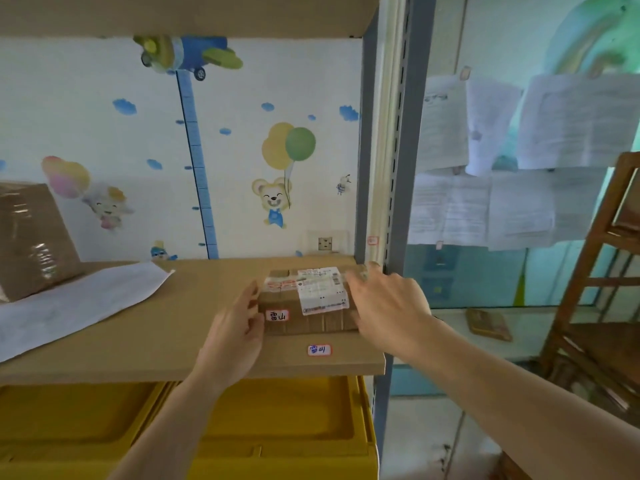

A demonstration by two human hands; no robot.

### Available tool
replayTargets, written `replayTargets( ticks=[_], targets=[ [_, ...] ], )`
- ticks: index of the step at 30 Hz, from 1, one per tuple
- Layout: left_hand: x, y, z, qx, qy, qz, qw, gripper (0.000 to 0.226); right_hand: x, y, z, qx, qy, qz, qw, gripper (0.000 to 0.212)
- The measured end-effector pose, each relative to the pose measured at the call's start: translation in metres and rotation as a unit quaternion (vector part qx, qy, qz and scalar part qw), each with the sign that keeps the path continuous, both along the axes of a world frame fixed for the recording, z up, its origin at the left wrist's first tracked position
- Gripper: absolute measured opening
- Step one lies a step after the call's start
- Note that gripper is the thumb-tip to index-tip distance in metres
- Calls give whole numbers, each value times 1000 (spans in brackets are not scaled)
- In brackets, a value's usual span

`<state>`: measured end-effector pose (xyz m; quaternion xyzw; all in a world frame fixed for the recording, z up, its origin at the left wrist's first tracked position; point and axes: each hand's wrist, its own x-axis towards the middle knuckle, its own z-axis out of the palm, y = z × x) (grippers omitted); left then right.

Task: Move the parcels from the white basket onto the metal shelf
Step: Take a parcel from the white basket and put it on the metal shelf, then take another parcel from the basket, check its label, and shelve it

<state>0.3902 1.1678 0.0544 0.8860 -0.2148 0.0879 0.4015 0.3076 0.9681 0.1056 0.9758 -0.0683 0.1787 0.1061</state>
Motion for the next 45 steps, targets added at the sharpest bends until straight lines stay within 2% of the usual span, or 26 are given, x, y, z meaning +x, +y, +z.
replayTargets(
  ticks=[4,6,9,14,19,24,27,33,40,43,45],
  targets=[
    [-22,-15,13,-88,-168,36,981,52,-36,-17,10,110,-110,128,980,44],
    [-44,-41,26,-118,-235,-16,965,49,-61,-41,12,159,-157,170,960,41],
    [-85,-102,42,-139,-262,-129,946,47,-101,-103,12,225,-194,182,937,50],
    [-161,-251,45,-167,-243,-261,919,45,-204,-232,12,273,-196,106,936,73],
    [-257,-428,24,-209,-184,-395,876,44,-337,-361,-2,256,-225,-4,940,76],
    [-352,-580,11,-221,-145,-508,820,44,-458,-467,-12,264,-242,-141,923,77],
    [-391,-656,8,-222,-113,-543,802,46,-505,-523,-17,254,-256,-199,911,78],
    [-420,-786,-16,-190,-95,-578,788,46,-530,-624,-46,264,-279,-245,890,77],
    [-395,-945,-44,-194,-38,-564,802,46,-495,-781,-76,275,-257,-264,888,76],
    [-381,-1004,-54,-198,-8,-551,811,54,-472,-848,-85,295,-240,-260,888,73],
    [-375,-1034,-66,-190,22,-540,820,48,-457,-890,-97,313,-232,-265,882,71]
  ],
)
